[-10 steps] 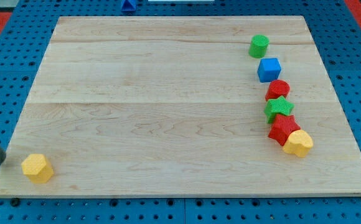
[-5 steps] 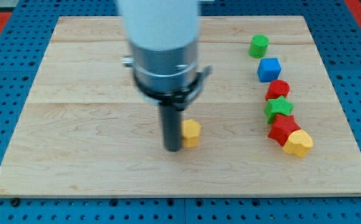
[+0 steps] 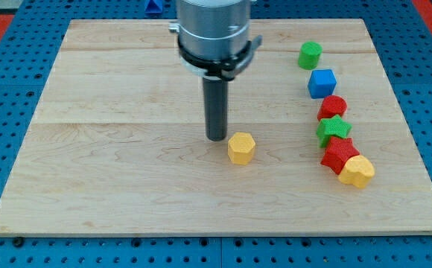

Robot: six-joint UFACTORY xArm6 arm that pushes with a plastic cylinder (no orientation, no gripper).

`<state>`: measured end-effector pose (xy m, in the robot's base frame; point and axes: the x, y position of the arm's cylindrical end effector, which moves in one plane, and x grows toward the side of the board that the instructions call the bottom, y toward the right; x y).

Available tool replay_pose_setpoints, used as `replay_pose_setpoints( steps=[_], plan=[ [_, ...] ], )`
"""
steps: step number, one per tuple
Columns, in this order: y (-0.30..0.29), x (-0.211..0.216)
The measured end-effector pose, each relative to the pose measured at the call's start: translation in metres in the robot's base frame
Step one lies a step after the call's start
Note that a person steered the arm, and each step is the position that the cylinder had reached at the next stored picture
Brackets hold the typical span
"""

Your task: Drag yellow hexagon below yellow heart

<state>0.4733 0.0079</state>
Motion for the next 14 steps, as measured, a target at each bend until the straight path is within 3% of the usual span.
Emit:
replay_pose_setpoints(
  steps=[1, 2, 4, 5, 6, 7, 8, 10, 12, 14],
  plan=[
    [0.049, 0.000],
    [0.056, 0.021],
    [0.050, 0.071],
    [0.005, 0.079],
    [0.018, 0.079],
    [0.069, 0.081],
    [0.068, 0.094],
    [0.011, 0.119],
    [0.091, 0.113],
    [0.028, 0.145]
  ],
)
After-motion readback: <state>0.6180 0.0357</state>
